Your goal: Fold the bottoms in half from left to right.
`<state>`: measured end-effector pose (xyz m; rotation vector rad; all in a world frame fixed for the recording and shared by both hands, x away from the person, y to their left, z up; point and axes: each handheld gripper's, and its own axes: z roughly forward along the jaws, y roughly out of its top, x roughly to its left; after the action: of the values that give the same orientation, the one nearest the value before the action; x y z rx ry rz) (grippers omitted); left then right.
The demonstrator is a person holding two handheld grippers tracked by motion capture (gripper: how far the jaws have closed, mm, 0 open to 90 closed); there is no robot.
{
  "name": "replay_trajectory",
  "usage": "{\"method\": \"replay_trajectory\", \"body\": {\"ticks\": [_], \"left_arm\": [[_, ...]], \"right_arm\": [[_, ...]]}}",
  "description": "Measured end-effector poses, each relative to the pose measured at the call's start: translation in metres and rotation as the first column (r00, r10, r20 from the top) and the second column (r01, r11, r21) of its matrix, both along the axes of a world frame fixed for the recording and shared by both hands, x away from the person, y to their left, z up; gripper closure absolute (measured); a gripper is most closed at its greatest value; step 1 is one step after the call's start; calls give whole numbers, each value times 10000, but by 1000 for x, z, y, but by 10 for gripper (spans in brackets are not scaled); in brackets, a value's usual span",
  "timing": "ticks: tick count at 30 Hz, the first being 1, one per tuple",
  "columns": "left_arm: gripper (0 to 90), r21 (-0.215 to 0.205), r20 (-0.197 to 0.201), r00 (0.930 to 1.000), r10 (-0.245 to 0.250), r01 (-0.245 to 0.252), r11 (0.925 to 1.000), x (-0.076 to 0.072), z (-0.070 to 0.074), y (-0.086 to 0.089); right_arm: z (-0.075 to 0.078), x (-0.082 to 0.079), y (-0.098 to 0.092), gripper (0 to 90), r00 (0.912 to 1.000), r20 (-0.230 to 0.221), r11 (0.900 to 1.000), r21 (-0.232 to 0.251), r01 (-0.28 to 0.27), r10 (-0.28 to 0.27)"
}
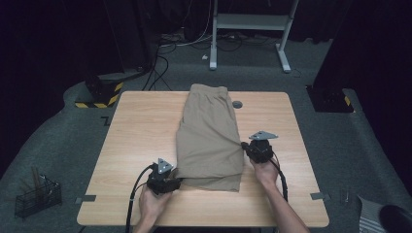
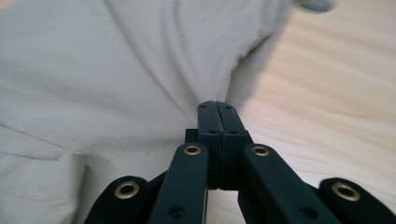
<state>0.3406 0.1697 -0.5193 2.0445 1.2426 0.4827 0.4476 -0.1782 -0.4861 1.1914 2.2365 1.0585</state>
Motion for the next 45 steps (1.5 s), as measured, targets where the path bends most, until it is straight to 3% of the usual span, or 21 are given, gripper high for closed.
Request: {"method": "replay_trajectory", "body": {"ticks": [2,4,6,8,10,12,14,16,19,22,24,28,31,33,35,38,41,45], "left_arm": [[520,-56,15,9999,-100,101,9999,-4,0,-1],[594,-152,11,9997,-249,249,9996,-8,0,-1],[656,-172,-21,9993,-376,375,9991,-12,1,-2],[720,-2,22,9985,-539,539,9985,-14,2,-3],[784,89,-3,9980,-638,638,9979,-13,3,-5],[814,226,-7,9973,-731,731,9971,-12,6,-6],[835,55,118,9974,-713,713,9974,-12,11,-6],[846,-146,395,9973,-613,620,9980,-12,19,-2],[846,-697,656,9956,-670,715,9950,-9,33,2],[819,-1034,463,9959,-777,822,9912,3,34,-1],[739,-1174,208,9969,-762,782,9900,9,31,-3],[524,-1072,-160,9976,-676,655,9921,3,20,-1],[478,-1041,-421,9979,-496,450,9935,-2,10,3],[515,-745,-435,9979,-483,450,9962,-3,6,0],[671,-453,-353,9973,-651,635,9970,-1,2,-6],[805,-278,-357,9958,-846,836,9961,4,4,-11],[853,-134,-164,9948,-1009,1007,9948,9,11,-14],[860,-482,209,9922,-1233,1242,9911,18,32,-16]], "right_arm": [[2,3,-8,900,9999,-31,9998,-105,162,-163],[-4,8,-11,893,9978,-662,9999,-99,34,-40],[-13,8,-7,747,9940,-1093,9992,-399,55,-98],[-15,2,-4,650,9949,-924,9991,-187,379,-395],[-10,-8,1,610,9985,-440,9993,175,342,-334],[-4,-20,12,592,9999,-10,9999,113,-103,103],[-3,-27,24,590,9968,-138,9968,-152,-787,785],[-8,-29,32,590,9925,-337,9917,-480,-1189,1174],[-19,-24,35,590,9911,-736,9900,-789,-1169,1112],[-22,-24,33,566,9933,-628,9918,-769,-1022,975],[-16,-29,31,552,9938,-299,9927,-536,-1084,1069],[-8,-48,30,513,9893,-90,9887,-325,-1462,1459],[-11,-57,29,494,9866,-153,9859,-382,-1629,1624],[-15,-59,30,484,9856,-314,9844,-533,-1676,1661],[-22,-57,31,483,9851,-475,9822,-827,-1686,1651],[-29,-53,32,487,9852,-739,9824,-945,-1613,1547],[-31,-51,32,491,9861,-574,9806,-1110,-1617,1561],[-30,-47,32,487,9834,-645,9772,-1177,-1765,1698]]}}
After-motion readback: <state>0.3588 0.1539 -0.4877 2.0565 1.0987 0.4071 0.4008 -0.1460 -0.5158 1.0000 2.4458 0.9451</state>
